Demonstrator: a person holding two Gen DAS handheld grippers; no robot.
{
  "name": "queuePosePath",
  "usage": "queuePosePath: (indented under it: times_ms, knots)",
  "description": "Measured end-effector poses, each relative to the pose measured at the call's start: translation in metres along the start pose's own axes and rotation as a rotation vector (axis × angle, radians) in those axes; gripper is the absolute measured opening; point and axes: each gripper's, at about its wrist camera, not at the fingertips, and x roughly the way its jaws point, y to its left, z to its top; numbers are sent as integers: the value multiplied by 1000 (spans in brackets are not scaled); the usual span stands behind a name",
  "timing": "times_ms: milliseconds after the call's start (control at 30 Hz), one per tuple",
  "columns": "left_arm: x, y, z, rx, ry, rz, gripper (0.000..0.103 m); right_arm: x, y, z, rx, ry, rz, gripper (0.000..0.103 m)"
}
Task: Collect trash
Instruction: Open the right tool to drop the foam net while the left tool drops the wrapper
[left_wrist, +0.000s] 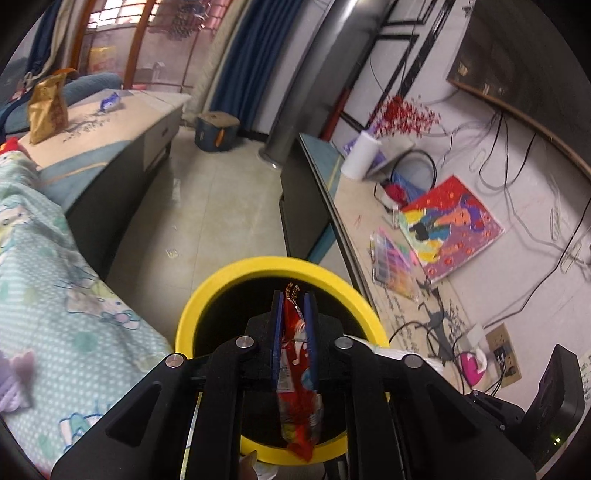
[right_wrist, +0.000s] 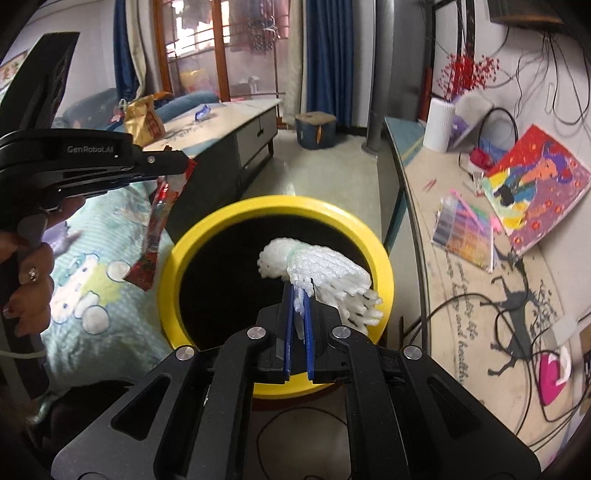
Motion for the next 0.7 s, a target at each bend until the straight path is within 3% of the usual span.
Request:
queuePosePath:
  times_ms: [33,133,267,433,700]
  knots:
    - [7,0,0,6,24,-6,23,2,-1,-1,4,5,0,10]
    - [17,2,-3,20,61,-3,71,8,-5,-3,18,18,-11,37]
    - [10,3,-6,36,58,11,96,4,-3,0,6,6,-34,45]
    - [-15,13,-11,30,44,47,97,-9,5,6,-11,-35,-45,56]
    - [-63,41,-11,-25,-13,77,97,-22,26,16,-61,-75,-16,59]
